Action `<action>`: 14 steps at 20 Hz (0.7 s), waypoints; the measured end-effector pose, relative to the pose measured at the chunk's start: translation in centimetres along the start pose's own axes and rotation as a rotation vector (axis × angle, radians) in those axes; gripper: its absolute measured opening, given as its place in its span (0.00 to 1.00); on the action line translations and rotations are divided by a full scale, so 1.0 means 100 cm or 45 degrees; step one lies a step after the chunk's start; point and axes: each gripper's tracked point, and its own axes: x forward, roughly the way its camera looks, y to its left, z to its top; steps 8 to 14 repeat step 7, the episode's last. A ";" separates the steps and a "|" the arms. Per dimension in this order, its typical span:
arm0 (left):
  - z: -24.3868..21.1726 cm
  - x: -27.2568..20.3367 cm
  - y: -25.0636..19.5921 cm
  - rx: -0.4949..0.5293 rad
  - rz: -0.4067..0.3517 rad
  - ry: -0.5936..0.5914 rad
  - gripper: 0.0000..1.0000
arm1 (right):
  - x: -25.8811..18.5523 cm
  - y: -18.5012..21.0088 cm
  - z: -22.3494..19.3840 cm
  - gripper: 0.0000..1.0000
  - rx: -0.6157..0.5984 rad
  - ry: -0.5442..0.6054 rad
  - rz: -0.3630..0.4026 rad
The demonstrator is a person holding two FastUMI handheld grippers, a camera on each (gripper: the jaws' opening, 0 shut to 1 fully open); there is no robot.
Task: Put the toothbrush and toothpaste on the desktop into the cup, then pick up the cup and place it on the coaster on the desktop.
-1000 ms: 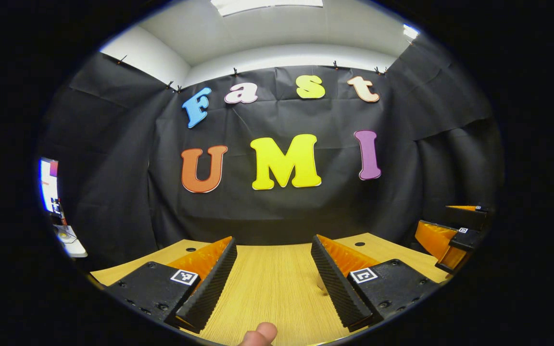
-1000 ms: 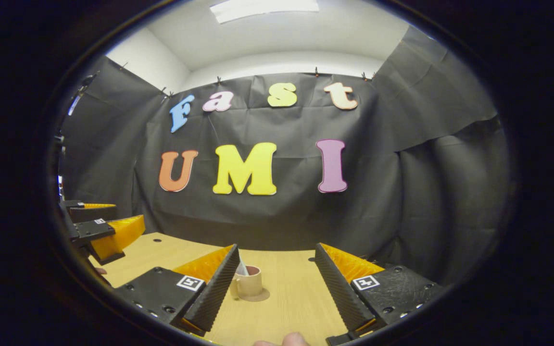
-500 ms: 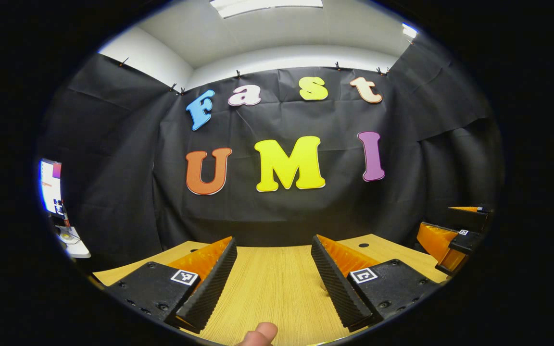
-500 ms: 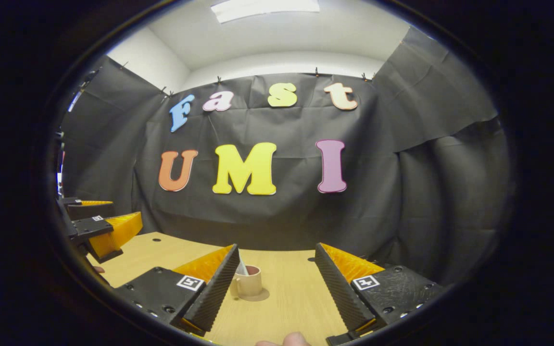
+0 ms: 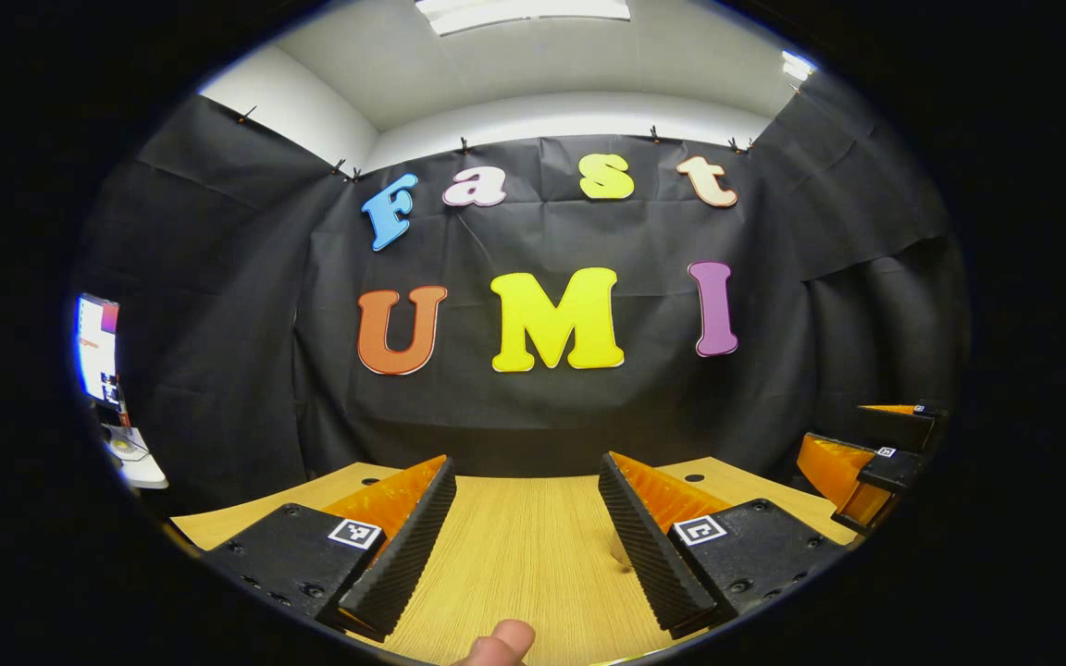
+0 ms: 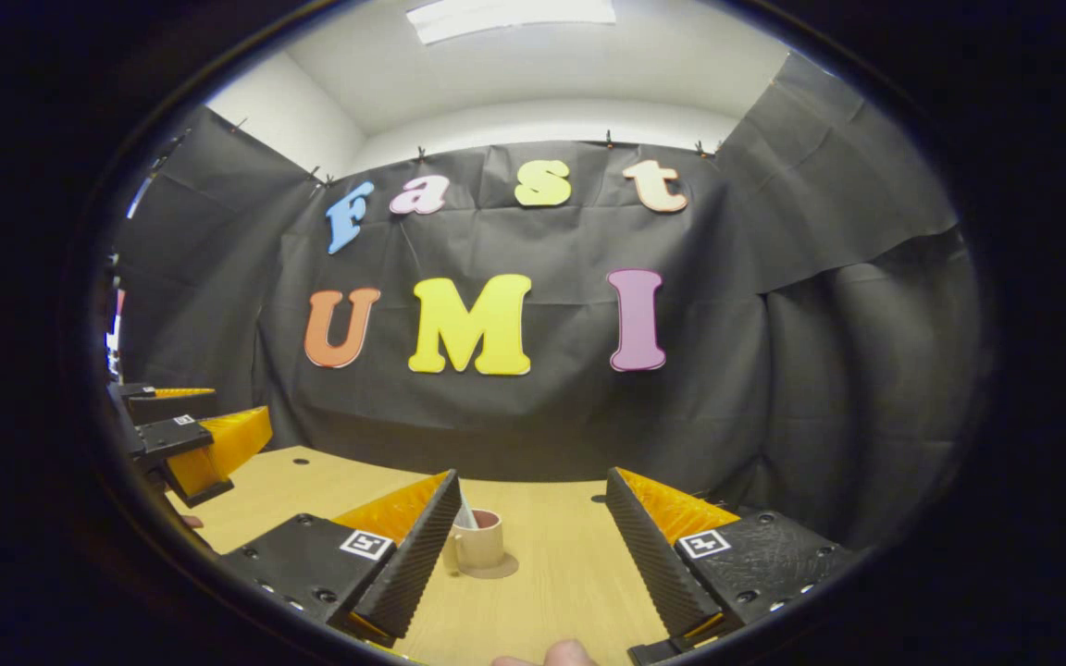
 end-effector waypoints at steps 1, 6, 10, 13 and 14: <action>0.000 0.000 -0.001 0.003 -0.001 -0.002 0.99 | 0.000 0.000 0.001 0.95 -0.004 -0.004 0.000; 0.002 -0.002 -0.002 0.012 -0.005 -0.015 0.98 | 0.002 0.002 0.000 0.95 0.007 -0.004 0.005; 0.002 -0.002 -0.002 0.012 -0.006 -0.014 0.98 | 0.001 0.003 -0.001 0.95 0.009 0.002 0.008; 0.002 -0.002 -0.002 0.012 -0.006 -0.014 0.98 | 0.001 0.003 -0.001 0.95 0.009 0.002 0.008; 0.002 -0.002 -0.002 0.012 -0.006 -0.014 0.98 | 0.001 0.003 -0.001 0.95 0.009 0.002 0.008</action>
